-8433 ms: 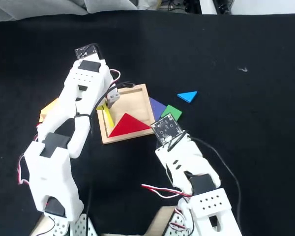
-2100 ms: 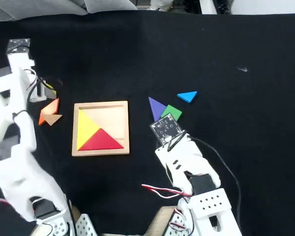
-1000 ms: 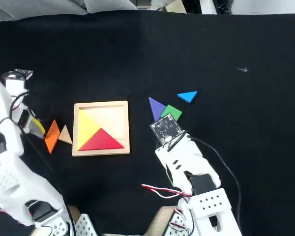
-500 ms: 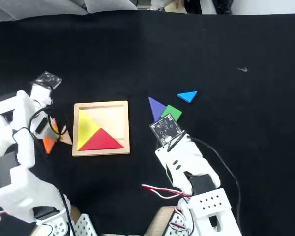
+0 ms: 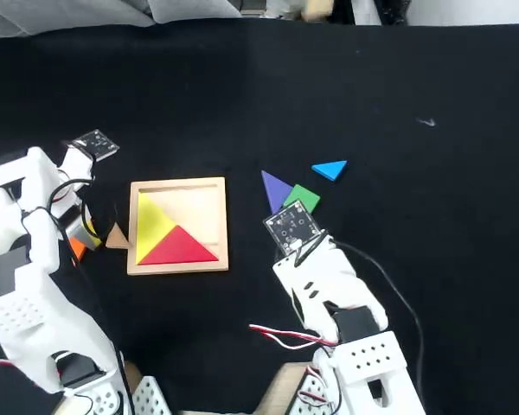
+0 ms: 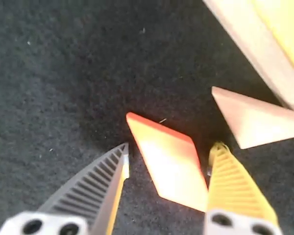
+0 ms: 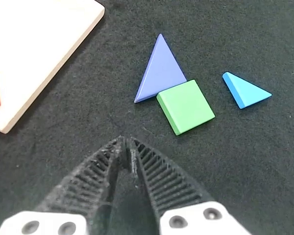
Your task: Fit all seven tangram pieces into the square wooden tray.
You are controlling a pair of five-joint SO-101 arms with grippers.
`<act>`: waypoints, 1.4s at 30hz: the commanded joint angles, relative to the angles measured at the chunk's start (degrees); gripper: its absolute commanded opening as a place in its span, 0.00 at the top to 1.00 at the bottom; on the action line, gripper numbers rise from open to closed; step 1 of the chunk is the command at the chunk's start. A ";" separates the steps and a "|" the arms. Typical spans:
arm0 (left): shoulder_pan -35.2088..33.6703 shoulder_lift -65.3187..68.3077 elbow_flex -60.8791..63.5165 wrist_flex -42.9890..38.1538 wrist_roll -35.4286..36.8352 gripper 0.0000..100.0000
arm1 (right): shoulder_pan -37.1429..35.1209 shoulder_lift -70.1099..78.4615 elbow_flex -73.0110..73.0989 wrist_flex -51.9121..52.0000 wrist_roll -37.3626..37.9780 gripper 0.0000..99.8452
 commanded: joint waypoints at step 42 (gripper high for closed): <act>28.26 -29.36 -4.79 30.15 68.48 0.87 | 6.15 -1.10 -1.54 -1.14 0.44 0.99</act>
